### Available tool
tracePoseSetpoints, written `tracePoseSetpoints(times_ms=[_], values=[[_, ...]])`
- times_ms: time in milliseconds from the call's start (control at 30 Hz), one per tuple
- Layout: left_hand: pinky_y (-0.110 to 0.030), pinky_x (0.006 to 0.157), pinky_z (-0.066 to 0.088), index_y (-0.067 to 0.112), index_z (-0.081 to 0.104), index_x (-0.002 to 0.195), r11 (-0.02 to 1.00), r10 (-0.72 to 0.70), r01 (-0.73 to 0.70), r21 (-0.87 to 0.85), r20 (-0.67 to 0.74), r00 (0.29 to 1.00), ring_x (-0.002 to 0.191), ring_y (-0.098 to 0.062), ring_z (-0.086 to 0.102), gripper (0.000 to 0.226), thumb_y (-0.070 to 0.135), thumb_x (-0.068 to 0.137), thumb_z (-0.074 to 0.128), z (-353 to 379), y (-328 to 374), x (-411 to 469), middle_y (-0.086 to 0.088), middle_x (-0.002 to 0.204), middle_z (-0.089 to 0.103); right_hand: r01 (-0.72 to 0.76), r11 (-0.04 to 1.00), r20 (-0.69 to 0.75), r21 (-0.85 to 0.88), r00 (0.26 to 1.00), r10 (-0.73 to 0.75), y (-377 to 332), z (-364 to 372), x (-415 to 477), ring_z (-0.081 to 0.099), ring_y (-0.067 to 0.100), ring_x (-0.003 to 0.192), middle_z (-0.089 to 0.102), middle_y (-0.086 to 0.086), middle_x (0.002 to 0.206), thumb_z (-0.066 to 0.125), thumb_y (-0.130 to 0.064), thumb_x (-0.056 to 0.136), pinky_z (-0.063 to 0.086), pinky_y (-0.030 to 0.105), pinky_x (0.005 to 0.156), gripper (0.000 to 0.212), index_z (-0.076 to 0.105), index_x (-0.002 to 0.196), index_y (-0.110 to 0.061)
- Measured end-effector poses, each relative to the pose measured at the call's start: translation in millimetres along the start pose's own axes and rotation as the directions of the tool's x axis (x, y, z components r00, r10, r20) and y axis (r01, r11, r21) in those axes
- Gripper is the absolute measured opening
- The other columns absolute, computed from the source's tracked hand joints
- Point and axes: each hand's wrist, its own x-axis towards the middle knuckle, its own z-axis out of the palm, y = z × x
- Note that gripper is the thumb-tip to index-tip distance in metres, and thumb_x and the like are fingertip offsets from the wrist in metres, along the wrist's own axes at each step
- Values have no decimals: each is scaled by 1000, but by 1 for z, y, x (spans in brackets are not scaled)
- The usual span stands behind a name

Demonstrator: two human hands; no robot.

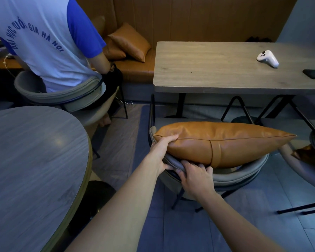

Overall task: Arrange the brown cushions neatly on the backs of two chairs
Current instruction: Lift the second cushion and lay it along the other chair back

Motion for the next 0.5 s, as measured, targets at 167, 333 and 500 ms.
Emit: tracePoseSetpoints(times_ms=[167,333,500], values=[[-69,99,49,18,41,146,1000,4,-4,10,-4,1000,116,-38,57,89,39,74,88,1,1,-1,-13,133,54,40,999,-5,-16,999,-41,4,-3,1,60,30,112,73,-1,114,40,-49,103,32,43,88,31,56,122,-31],[-65,96,53,18,45,141,1000,7,-7,23,3,1000,104,-34,59,78,38,78,85,1,2,-2,-11,121,57,47,999,-2,-14,999,-47,5,-1,2,59,31,113,73,0,113,40,-49,103,32,44,90,31,56,122,-31],[-66,95,53,18,43,142,1000,5,-5,28,1,1000,108,-35,59,80,38,77,86,2,2,-2,-12,124,56,46,999,-7,-28,999,-46,4,0,0,59,31,113,73,0,114,40,-49,103,32,44,89,31,56,123,-30]])
